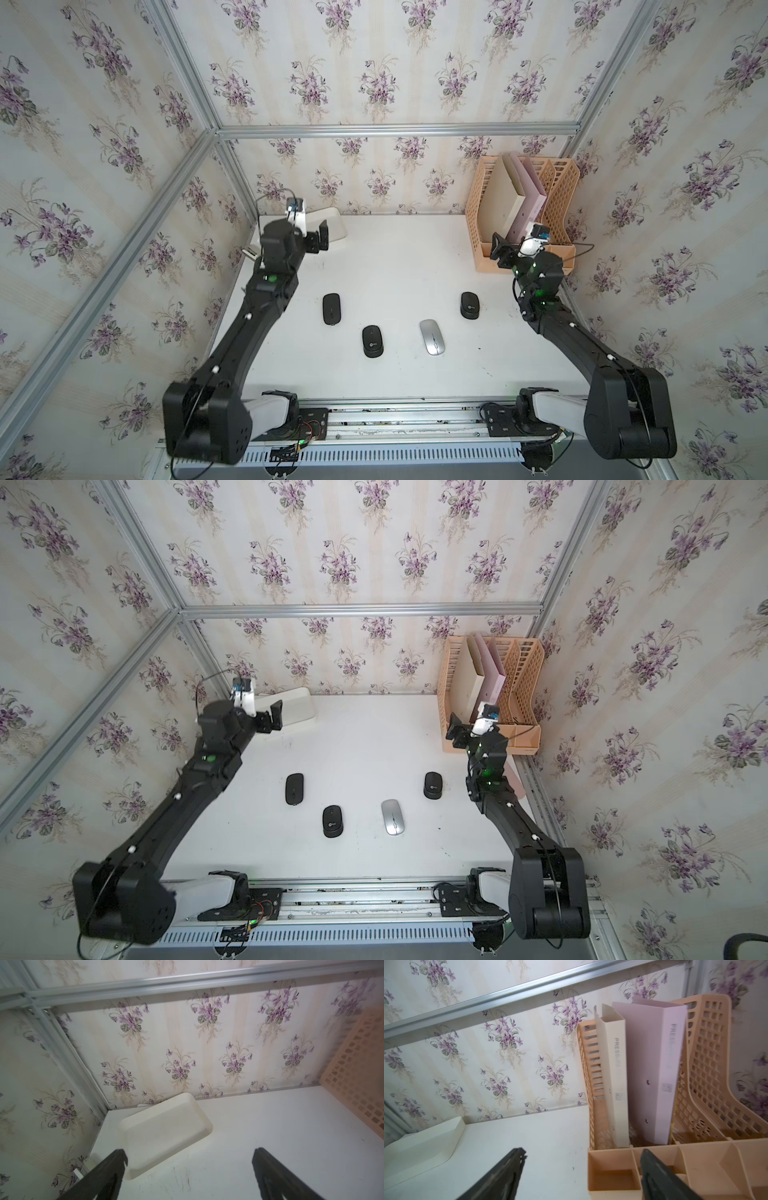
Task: Put the mouse in the storage box
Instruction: Pick up the storage box at the center of the board.
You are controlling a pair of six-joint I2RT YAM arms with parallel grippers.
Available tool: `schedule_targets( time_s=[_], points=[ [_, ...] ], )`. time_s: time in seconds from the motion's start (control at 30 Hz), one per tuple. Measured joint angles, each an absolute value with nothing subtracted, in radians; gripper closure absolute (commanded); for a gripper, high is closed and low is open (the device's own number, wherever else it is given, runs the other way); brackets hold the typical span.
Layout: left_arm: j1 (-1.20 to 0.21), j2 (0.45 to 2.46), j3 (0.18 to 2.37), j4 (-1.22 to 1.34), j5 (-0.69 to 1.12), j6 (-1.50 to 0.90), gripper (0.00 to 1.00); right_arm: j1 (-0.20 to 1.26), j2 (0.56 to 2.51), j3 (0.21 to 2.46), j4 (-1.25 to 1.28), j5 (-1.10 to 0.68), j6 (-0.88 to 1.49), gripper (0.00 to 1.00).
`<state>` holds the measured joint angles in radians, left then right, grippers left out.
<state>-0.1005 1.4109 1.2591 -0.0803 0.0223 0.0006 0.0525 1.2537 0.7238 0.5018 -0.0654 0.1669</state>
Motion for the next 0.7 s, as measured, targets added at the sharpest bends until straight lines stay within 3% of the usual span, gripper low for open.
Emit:
schedule_targets(
  time_s=[0.2,0.37,0.7],
  points=[
    [-0.125,1.946,1.905,-0.628,0.054,0.006,0.00,0.102,1.191,0.773,0.266,-0.136,0.201,0.11],
    [-0.145,2.268,2.299,-0.873,0.054,0.012,0.00,0.115,1.111,0.754,0.205,-0.146,0.209,0.11],
    [-0.165,2.582,2.596,-0.965,0.098,0.019,0.05,0.148,1.002,0.698,0.153,-0.188,0.220,0.11]
  ],
)
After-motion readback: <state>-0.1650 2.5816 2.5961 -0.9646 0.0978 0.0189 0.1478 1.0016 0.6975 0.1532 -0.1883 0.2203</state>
